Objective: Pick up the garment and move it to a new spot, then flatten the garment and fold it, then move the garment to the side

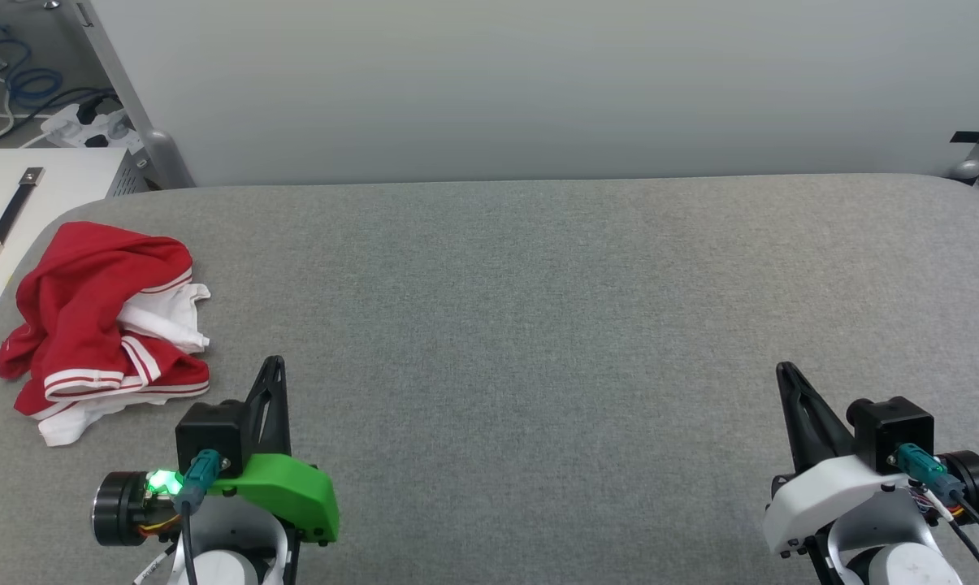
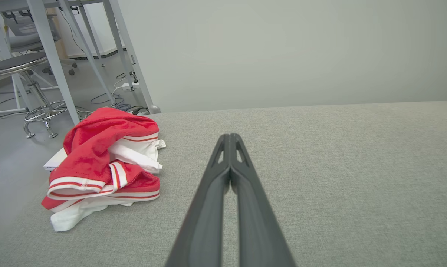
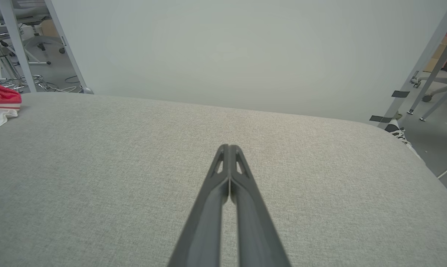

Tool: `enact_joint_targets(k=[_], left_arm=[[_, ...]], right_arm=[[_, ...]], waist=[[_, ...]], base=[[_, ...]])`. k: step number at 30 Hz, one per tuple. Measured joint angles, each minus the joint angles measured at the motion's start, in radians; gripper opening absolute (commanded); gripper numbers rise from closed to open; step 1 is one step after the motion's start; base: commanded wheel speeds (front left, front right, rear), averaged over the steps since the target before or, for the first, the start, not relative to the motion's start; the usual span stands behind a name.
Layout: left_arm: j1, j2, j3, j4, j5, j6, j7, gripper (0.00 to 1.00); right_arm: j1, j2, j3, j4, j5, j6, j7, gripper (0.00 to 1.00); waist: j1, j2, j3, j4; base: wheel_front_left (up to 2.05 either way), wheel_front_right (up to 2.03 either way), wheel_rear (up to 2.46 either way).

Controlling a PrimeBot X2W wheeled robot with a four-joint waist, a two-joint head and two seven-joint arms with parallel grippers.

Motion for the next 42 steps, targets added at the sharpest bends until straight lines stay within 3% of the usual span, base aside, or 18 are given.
enact_joint_targets(k=[24, 25, 42], left_arm=[[0.000, 0.000, 0.000, 0.000, 0.000, 0.000, 0.000, 0.00], [0.000, 0.000, 0.000, 0.000, 0.000, 0.000, 0.000, 1.00], [0.000, 0.000, -0.002, 0.017, -0.019, 0.000, -0.019, 1.00]], right_arm=[[0.000, 0.000, 0.000, 0.000, 0.000, 0.000, 0.000, 0.00], [0.000, 0.000, 0.000, 0.000, 0.001, 0.000, 0.000, 1.00], [0.000, 0.000, -0.004, 0.016, 0.013, 0.000, -0.019, 1.00]], waist=[[0.0000, 0.0000, 0.000, 0.000], [0.0000, 0.0000, 0.000, 0.000], [0.0000, 0.0000, 0.003, 0.000]], base=[[0.00, 0.00, 0.00], [0.00, 0.00, 0.00], [0.00, 0.00, 0.00]])
